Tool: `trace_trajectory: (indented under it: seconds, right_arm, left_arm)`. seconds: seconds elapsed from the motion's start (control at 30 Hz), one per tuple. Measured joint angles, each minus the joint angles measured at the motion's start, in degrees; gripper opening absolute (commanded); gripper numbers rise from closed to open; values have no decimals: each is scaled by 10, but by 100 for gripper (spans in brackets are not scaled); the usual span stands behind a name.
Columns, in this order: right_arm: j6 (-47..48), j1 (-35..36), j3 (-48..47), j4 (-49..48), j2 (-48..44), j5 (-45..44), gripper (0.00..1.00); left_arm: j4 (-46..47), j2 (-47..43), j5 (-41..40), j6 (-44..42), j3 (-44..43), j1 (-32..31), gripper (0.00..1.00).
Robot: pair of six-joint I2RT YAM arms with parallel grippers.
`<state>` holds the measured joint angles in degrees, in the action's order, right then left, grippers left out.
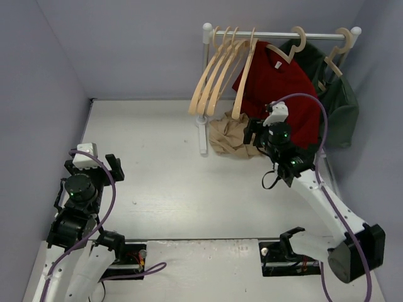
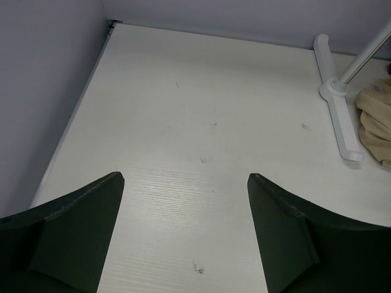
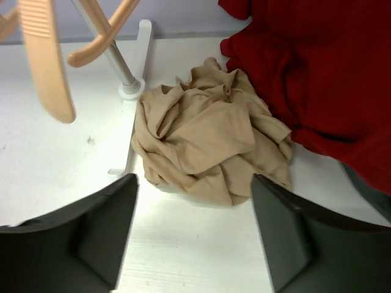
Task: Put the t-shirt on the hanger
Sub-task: Move the T-shirt to the center of the board.
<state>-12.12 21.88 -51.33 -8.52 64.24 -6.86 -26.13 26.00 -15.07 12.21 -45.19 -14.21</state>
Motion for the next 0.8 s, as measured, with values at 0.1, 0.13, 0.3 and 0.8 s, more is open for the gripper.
trace_trajectory:
  seconds: [0.1, 0.13, 0.3, 0.8]
  right_arm:
    - [-8, 0, 22, -46, 40, -7, 52]
    - [-10, 0, 30, -61, 53, -8, 52]
    - [-14, 0, 40, -129, 137, -2, 52]
    - [4, -1, 34, -275, 338, 118, 53]
  left_arm:
    - [0, 1, 0, 0, 0, -1, 78]
    - [0, 1, 0, 0, 0, -1, 78]
    - [1, 4, 2, 0, 0, -4, 78]
    - [2, 6, 14, 0, 0, -8, 78]
